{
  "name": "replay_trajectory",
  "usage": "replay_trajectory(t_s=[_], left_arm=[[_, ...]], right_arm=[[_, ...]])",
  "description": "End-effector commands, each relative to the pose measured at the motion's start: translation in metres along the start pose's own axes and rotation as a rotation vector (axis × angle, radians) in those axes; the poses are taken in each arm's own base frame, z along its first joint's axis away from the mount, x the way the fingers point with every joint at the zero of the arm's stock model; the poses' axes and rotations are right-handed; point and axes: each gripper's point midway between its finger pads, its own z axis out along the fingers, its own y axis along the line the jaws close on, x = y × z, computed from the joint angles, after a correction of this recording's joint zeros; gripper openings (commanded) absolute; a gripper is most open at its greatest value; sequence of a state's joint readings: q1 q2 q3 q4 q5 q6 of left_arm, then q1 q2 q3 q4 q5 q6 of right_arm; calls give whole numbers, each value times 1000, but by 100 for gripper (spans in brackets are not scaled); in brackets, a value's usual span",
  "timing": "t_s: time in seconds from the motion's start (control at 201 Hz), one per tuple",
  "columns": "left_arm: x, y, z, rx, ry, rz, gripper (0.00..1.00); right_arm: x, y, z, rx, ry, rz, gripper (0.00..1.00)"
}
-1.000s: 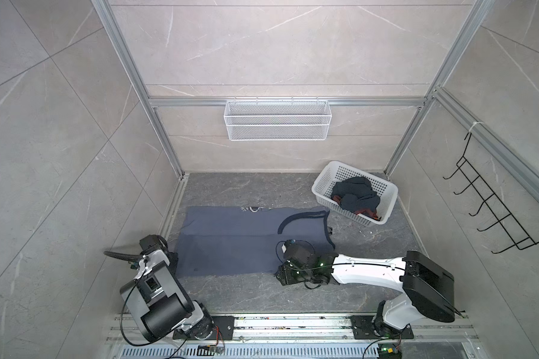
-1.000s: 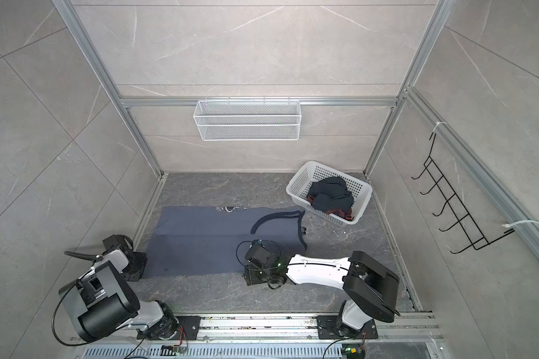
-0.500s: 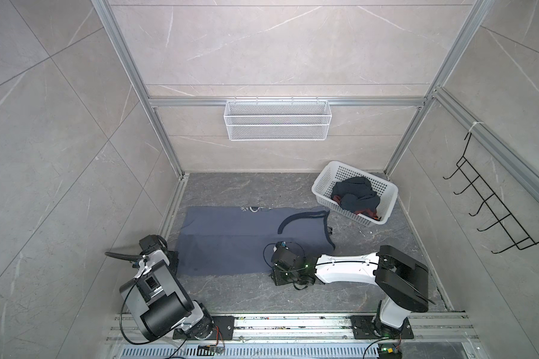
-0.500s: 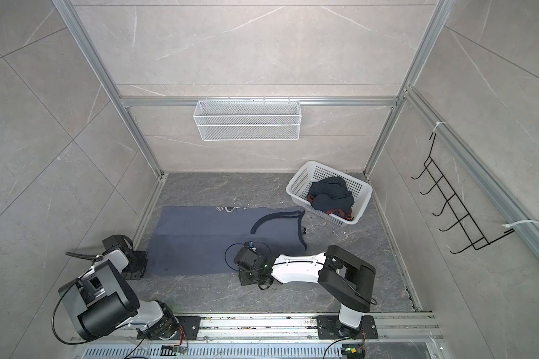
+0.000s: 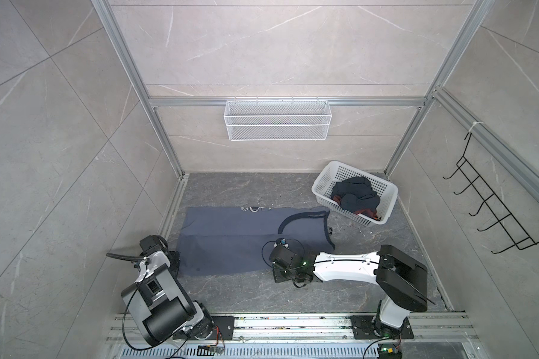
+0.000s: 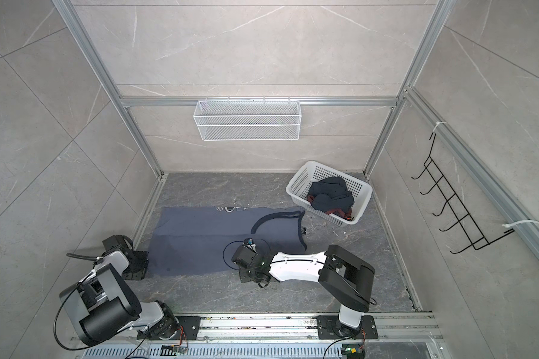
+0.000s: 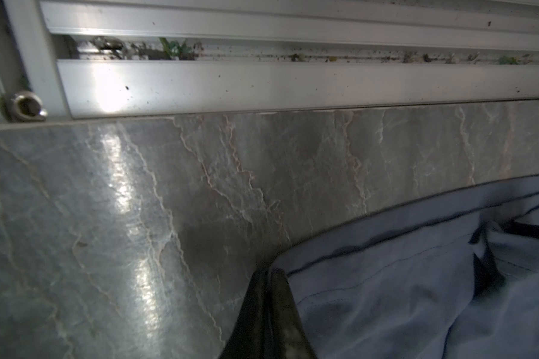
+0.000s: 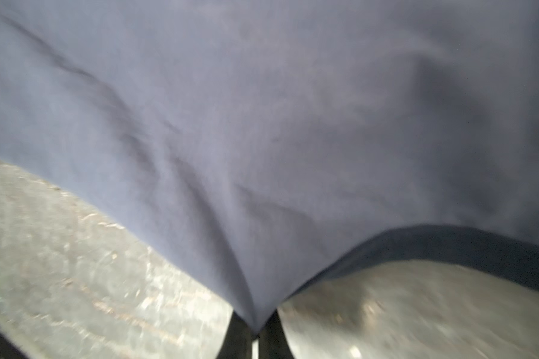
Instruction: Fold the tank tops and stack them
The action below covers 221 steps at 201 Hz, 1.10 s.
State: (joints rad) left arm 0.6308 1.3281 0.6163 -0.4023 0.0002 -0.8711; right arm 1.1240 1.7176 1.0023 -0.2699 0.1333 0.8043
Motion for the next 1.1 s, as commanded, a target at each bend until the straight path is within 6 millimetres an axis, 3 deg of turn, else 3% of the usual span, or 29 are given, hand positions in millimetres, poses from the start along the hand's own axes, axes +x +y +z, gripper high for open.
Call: replay_trajectory(t_s=[0.0,0.329,0.473,0.787,1.095], left_arm=[[-3,-15,-20,26,-20,6,0],[-22,-63,-59,77,-93,24,0],[-33,-88,-68,93,-119,35,0],[-29,-150,-52,63,-99,152,0],[-40,-176,-40,7,-135,175,0]], right_arm=[[-12,-6,-27,46,-40,-35,0],[-57,3,-37,-57,-18,-12,0],[-79,-3,-34,-59,-5,-22,0],[-127,-25,-17,-59,-18,-27,0],[-163,-38,5,-61,-26,-19,0]])
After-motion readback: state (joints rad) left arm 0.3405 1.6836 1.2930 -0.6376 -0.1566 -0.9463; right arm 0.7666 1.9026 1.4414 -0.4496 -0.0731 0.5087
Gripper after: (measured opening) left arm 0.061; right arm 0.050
